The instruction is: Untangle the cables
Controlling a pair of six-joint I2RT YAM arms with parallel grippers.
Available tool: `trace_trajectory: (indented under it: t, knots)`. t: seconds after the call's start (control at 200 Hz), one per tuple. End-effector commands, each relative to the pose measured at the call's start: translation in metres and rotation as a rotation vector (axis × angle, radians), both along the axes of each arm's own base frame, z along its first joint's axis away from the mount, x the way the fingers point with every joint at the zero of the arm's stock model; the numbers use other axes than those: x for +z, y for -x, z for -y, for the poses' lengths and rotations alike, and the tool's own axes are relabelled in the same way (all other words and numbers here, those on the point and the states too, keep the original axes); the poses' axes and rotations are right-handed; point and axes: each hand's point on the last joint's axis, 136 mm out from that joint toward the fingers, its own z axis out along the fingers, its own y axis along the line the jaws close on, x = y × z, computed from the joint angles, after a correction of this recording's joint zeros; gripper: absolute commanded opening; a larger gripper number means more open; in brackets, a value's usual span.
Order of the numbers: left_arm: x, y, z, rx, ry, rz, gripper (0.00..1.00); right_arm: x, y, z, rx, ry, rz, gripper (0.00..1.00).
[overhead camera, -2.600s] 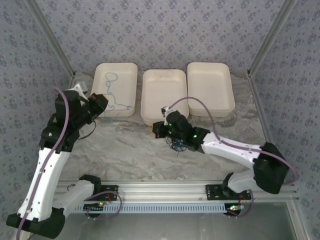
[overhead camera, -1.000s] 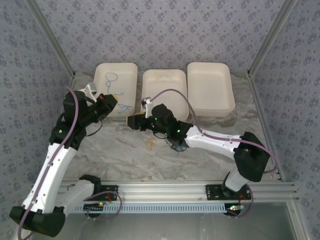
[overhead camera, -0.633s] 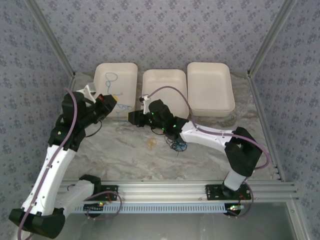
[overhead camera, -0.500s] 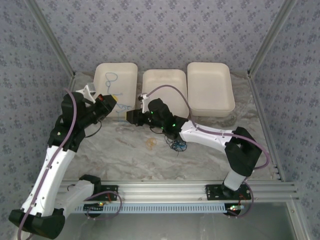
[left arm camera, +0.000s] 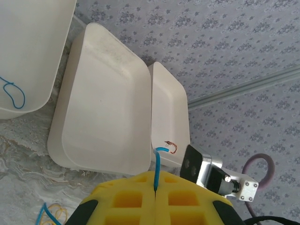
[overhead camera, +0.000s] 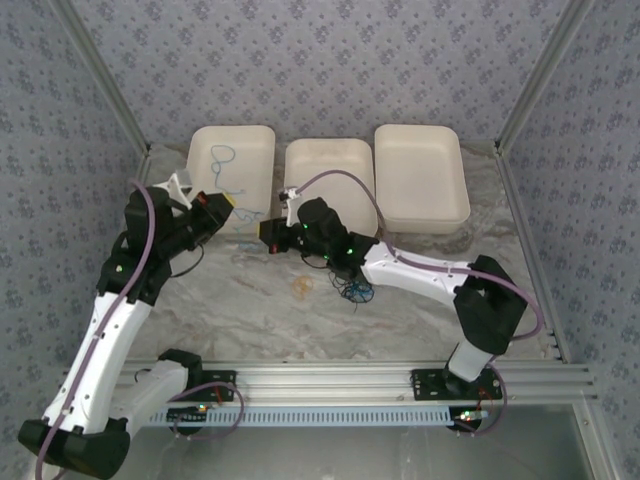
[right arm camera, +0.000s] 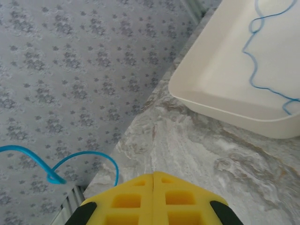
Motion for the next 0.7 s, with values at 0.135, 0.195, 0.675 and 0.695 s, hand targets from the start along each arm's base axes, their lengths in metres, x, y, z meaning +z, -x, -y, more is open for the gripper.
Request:
trace_trajectory:
  t: [0.135,0.195,0.675,0.695]
  knots:
    - [-0.059,0.005,-0.008,0.038,-0.038,-0.115,0.50,0.018,0.009,0.072,-0.158,0.223,0.067,0.00]
    - [-0.075,0.006,-0.007,0.037,-0.027,-0.141,0.63,0.028,0.012,0.084,-0.167,0.272,0.084,0.00]
    - [-0.106,0.029,0.016,-0.032,0.160,-0.307,0.85,0.052,0.017,0.114,-0.071,0.501,0.219,0.00]
    - [-0.111,0.030,0.017,-0.026,0.181,-0.329,0.85,0.053,0.017,0.114,-0.064,0.495,0.221,0.00]
